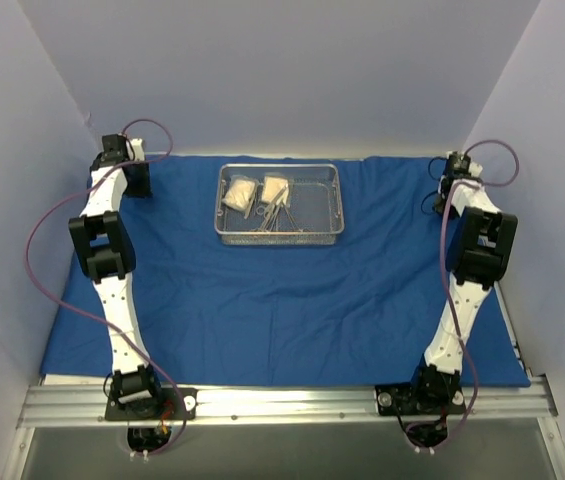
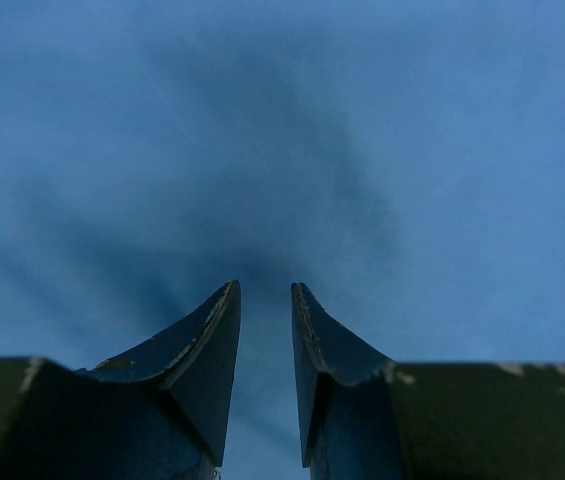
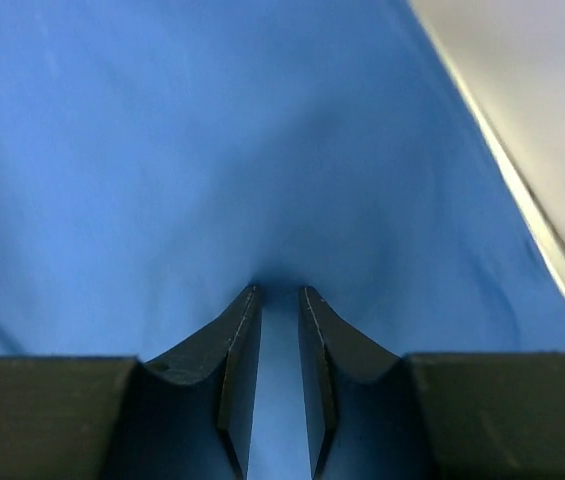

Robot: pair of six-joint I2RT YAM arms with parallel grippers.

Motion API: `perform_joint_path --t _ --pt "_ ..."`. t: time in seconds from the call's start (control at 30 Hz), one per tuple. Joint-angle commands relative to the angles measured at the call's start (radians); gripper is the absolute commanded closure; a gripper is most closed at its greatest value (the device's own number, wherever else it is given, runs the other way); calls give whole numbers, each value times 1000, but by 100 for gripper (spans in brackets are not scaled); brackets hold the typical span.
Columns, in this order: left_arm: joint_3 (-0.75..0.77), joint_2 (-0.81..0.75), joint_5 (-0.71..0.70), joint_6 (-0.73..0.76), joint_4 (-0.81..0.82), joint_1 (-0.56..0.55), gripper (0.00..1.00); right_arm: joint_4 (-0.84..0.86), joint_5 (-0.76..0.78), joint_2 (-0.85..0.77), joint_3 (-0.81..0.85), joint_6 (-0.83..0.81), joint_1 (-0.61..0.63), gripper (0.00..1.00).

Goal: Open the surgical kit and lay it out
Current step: Smooth out the surgical kit at the center of the board.

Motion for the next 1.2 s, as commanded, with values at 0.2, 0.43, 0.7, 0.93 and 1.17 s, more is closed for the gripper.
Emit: perform_joint_path --t 0.2,0.43,0.7,0.93,1.17 --pt "351 210 -27 -101 -150 7 64 -93 -20 175 204 43 -84 85" --pt "253 118 50 -108 -101 -4 64 -84 35 22 131 -2 -46 83" --pt "112 -142 148 -24 -132 -1 57 4 52 -397 -311 116 -60 49" --pt "-253 -367 188 72 -124 19 50 56 -60 -655 -685 301 -176 46" --pt "-480 -396 190 68 -45 63 50 122 -177 -579 -870 414 -299 90"
